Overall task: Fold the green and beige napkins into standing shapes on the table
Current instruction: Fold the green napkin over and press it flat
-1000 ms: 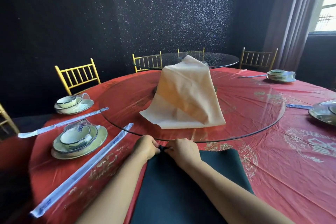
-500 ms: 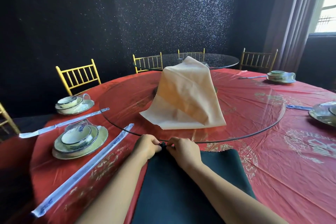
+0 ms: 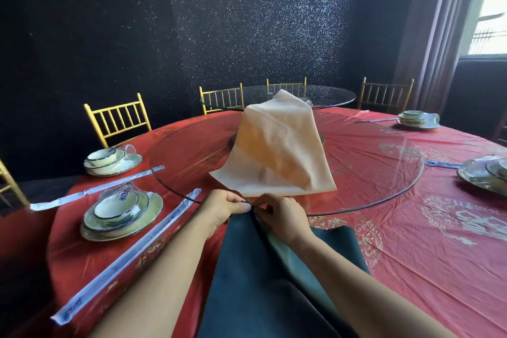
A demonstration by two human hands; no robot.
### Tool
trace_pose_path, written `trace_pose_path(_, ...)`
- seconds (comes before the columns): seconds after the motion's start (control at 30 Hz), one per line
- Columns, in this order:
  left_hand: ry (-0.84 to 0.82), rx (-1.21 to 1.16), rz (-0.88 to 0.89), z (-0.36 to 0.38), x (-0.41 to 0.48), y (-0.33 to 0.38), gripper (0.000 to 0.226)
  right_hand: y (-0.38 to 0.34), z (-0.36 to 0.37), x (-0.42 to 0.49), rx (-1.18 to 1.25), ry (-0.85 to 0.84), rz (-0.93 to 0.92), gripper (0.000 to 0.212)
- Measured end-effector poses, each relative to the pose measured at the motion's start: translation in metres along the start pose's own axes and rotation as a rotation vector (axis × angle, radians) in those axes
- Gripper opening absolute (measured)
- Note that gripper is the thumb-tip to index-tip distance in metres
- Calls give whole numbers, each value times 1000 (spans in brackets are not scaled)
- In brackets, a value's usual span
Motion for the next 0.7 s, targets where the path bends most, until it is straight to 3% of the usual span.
trace_pose_path(0.2, -3, 10, 5, -1, -4, 12, 9, -2, -9, -4, 100, 60, 12, 18)
trace_pose_path(0.37, -9, -104, 9, -5, -11, 39, 16, -22, -34, -4, 280, 164, -99, 7)
trace_pose_path(0.6, -47, -189, 91, -22, -32, 105, 16, -58, -87, 3, 418, 264, -143, 31)
trace_pose_path(0.7, -25, -196, 165, -30, -42, 132, 19, -81, -112, -1, 407, 315, -180, 16)
Point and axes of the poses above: each hand's wrist, its own x-axis towards the middle knuckle, its own z-axis out of the palm, y = z × x, the point moved 6 cm from there along x, towards the middle knuckle, and after that the axes turned 10 degrees about x, right-handed, at the moved point
